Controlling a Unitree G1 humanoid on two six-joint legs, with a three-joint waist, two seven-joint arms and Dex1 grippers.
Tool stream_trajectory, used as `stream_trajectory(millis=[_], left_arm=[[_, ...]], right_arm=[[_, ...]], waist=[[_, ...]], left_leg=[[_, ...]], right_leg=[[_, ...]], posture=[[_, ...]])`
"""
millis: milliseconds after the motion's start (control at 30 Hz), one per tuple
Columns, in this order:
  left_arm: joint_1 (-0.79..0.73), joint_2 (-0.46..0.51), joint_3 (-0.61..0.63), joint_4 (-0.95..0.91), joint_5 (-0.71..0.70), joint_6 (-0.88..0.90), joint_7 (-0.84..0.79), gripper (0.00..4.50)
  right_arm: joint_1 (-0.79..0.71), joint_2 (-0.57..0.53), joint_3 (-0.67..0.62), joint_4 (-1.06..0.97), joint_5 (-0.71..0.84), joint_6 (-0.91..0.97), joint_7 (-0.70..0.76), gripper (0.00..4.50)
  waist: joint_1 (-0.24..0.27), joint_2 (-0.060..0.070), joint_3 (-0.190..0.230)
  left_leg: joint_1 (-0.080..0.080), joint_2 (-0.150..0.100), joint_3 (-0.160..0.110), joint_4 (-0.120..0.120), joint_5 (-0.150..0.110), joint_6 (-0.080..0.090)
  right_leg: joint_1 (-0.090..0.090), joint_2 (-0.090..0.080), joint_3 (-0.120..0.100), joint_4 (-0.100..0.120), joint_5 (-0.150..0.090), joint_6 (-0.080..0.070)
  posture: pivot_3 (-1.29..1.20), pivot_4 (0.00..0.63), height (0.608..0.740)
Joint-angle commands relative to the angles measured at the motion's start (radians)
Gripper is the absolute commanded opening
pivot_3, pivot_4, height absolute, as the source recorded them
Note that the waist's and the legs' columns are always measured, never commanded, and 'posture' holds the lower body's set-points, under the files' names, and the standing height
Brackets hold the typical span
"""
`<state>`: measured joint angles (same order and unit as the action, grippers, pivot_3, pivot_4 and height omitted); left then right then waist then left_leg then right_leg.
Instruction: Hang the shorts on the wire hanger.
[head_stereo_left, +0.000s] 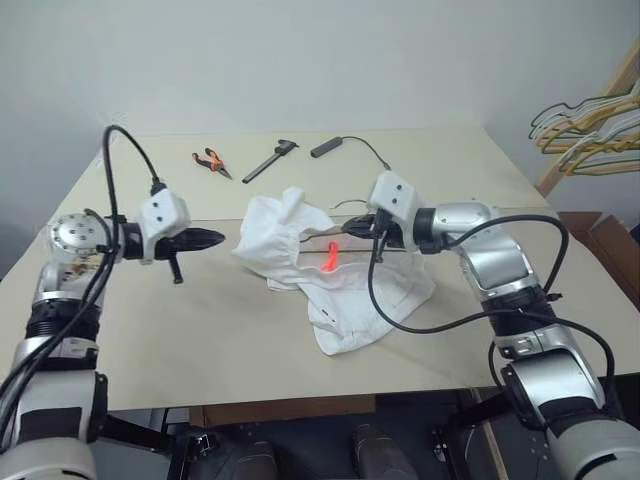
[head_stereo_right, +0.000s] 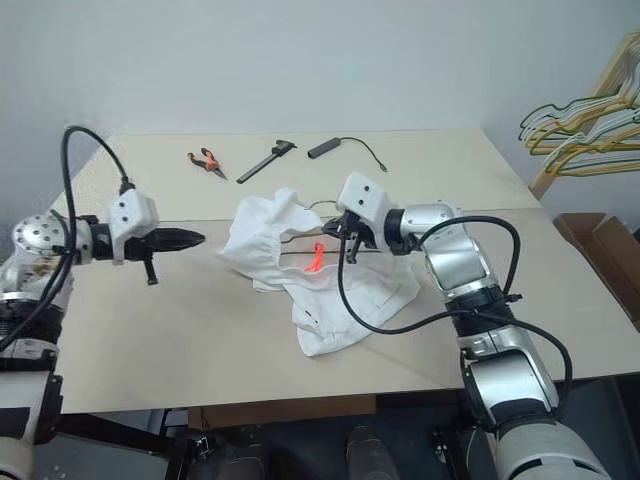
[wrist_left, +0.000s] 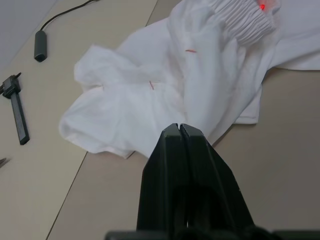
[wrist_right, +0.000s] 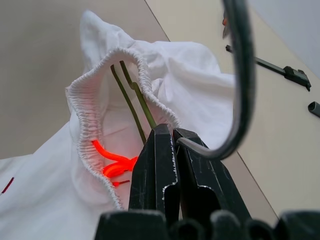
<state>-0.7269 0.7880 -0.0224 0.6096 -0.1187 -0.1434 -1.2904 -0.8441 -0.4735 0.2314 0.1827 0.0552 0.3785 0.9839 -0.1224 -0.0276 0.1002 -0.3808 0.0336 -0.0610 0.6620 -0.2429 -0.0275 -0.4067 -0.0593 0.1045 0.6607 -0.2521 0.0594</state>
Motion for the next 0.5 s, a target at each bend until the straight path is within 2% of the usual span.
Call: stream_trajectory(millis=[33,133,400,500], left_arm=[[-0.039,-0.026,-0.007,-0.039,-0.024,0.043,-0.021,0.91],[-0.061,-0.059,-0.005,-0.057,-0.027,0.057,-0.011,1.88],[-0.090,-0.107,0.008,-0.121,-0.070,0.036,-0.028,4.43],[-0.106,-0.121,-0.011,-0.137,-0.070,0.052,-0.047,4.47]], right_arm=[[-0.040,-0.004,-0.006,-0.054,0.012,0.018,0.012,0.00],[-0.060,-0.013,0.003,-0.066,0.004,0.059,0.021,0.00],[-0.208,-0.065,0.032,-0.129,0.043,0.371,0.095,0.00],[-0.246,-0.071,0.045,-0.135,0.055,0.440,0.109,0.00]], waist=[[-0.001,0.000,0.000],[-0.002,0.000,0.000],[-0.006,0.000,-0.001],[-0.006,0.000,-0.004]], left_leg=[[0.000,0.000,0.000,0.000,0.000,0.000],[0.000,0.000,0.000,0.000,0.000,0.000],[-0.001,0.000,0.000,0.000,0.000,0.000],[-0.001,0.000,0.000,0.000,0.000,0.000]], right_leg=[[0.000,0.000,0.000,0.000,0.000,0.000],[0.000,0.000,0.000,0.000,0.000,0.000],[-0.001,0.000,0.000,0.000,0.000,0.000],[-0.001,0.000,0.000,-0.001,0.000,0.000]], posture=[[-0.02,0.020,0.740],[-0.03,0.018,0.740],[-0.05,0.013,0.740],[-0.04,0.008,0.740]])
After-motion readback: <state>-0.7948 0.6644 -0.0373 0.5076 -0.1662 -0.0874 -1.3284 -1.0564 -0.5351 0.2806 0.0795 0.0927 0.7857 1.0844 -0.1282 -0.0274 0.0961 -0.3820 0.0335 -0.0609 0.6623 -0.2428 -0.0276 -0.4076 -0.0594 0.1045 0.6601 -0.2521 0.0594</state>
